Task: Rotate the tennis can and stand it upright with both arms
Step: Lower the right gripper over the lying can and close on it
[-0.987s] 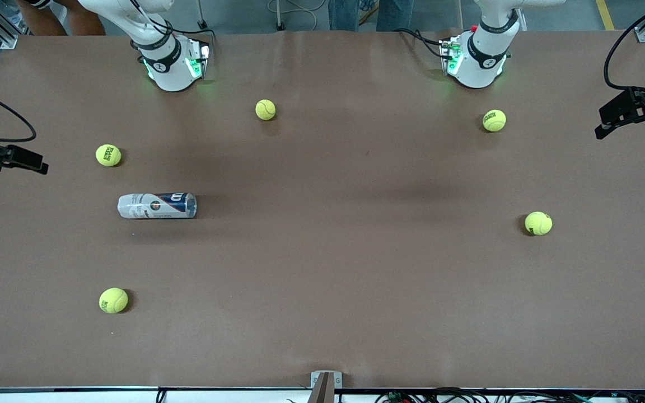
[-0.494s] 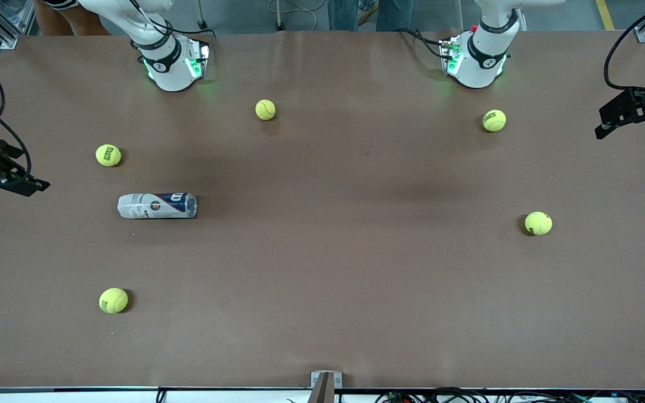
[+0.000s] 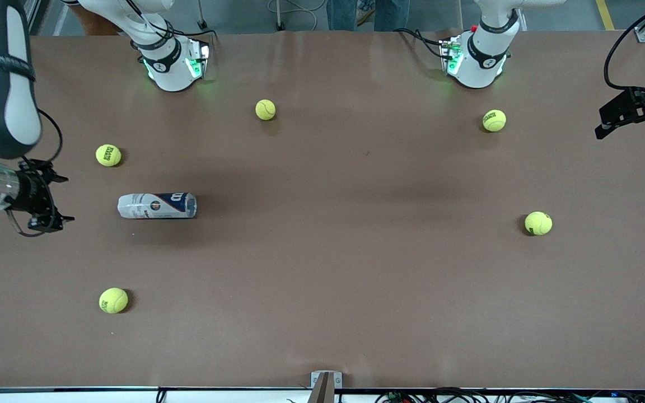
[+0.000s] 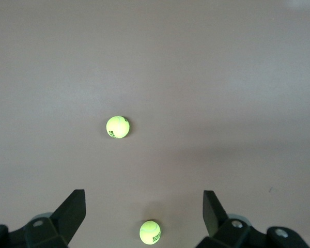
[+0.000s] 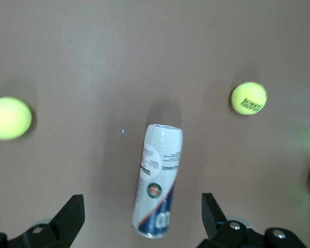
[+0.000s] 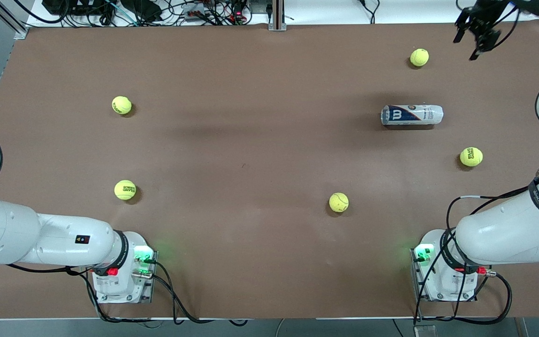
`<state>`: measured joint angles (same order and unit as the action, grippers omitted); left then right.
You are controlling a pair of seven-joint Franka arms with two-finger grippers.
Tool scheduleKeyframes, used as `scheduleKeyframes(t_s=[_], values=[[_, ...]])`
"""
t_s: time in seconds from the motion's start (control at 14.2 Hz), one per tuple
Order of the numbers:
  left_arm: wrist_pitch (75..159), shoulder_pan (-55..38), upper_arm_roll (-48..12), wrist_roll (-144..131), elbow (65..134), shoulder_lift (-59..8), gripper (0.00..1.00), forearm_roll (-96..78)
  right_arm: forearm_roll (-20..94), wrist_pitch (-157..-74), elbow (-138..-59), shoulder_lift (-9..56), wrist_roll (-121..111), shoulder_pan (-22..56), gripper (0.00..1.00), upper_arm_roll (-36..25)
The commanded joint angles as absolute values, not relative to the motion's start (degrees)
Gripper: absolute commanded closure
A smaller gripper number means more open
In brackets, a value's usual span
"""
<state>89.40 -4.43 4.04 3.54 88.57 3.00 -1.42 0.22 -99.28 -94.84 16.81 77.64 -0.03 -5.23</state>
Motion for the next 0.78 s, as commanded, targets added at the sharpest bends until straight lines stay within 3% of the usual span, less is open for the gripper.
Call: scheduleKeyframes(t_s=[0.0, 0.71], values=[[89.47, -4.31, 3.96, 3.43, 88.15, 3.16, 0.00, -1.41, 1.23, -106.23, -102.37, 15.38, 86.03, 1.05, 0.00, -5.10], [89.47, -4.22, 3.96, 3.43, 88.15, 3.16, 0.00, -1.41, 1.23, -129.10, -118.47, 20.12, 94.30, 3.69, 0.00, -5.01]])
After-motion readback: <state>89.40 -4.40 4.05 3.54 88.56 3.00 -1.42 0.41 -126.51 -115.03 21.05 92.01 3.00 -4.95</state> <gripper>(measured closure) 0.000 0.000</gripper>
